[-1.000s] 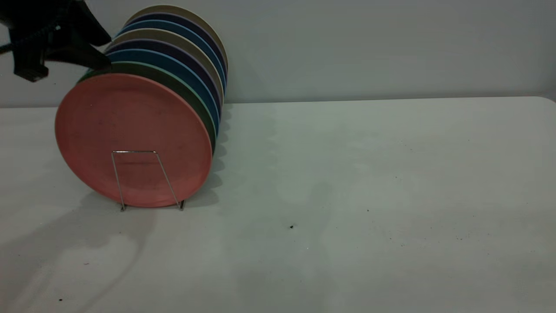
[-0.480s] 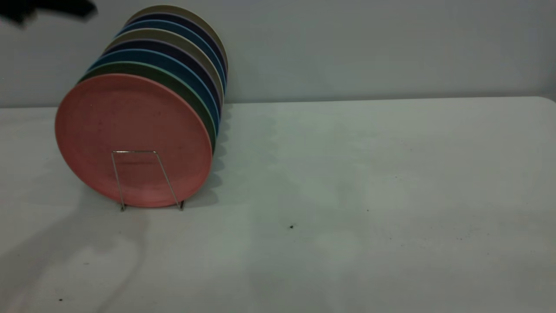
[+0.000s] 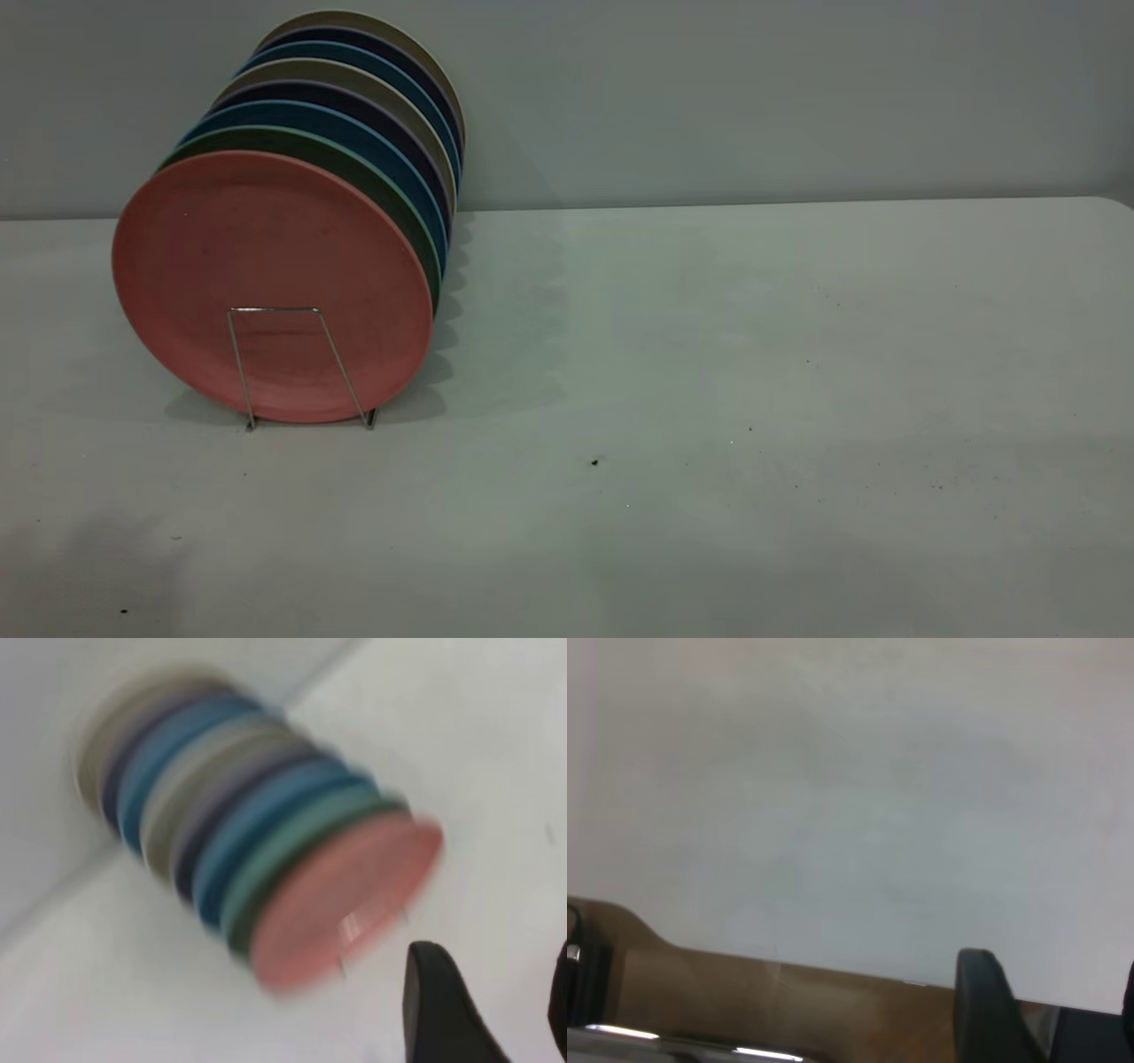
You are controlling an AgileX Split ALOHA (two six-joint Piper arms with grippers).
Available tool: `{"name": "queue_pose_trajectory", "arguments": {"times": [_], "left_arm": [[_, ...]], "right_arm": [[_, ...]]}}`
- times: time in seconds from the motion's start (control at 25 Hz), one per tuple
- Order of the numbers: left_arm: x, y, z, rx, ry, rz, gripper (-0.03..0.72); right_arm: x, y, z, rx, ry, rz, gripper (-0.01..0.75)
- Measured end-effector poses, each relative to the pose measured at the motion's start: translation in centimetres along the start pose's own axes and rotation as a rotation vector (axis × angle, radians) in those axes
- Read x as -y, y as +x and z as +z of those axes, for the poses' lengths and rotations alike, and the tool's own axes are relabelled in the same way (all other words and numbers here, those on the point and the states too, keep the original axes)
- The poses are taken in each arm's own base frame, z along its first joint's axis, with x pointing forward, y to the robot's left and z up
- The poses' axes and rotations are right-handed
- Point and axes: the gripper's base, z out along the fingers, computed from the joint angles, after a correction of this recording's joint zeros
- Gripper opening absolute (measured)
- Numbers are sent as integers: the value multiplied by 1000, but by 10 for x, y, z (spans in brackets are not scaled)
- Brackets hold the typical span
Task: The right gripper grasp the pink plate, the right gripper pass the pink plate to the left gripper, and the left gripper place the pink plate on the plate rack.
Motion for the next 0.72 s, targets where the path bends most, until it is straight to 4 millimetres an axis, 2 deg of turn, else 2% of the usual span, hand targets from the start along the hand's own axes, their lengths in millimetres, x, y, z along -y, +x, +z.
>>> {"name": "queue_pose_trajectory", "arguments": {"times": [0.24,0.4,0.52,0.72], "left_arm": [[16,36,-36,-325,-52,-271,337],[12,41,-43,-343,-172,-453,337],[16,52,-40,-370,-203,-567,337],[38,95,-19,-503,-169,-609,337]], "right_arm": [[1,1,0,-5,-5,-14,385],[-1,1,0,-2,-37,-59,385],[-2,2,-2,16,-56,-80,385],[-2,11,-13,114,-47,-90,385]]}}
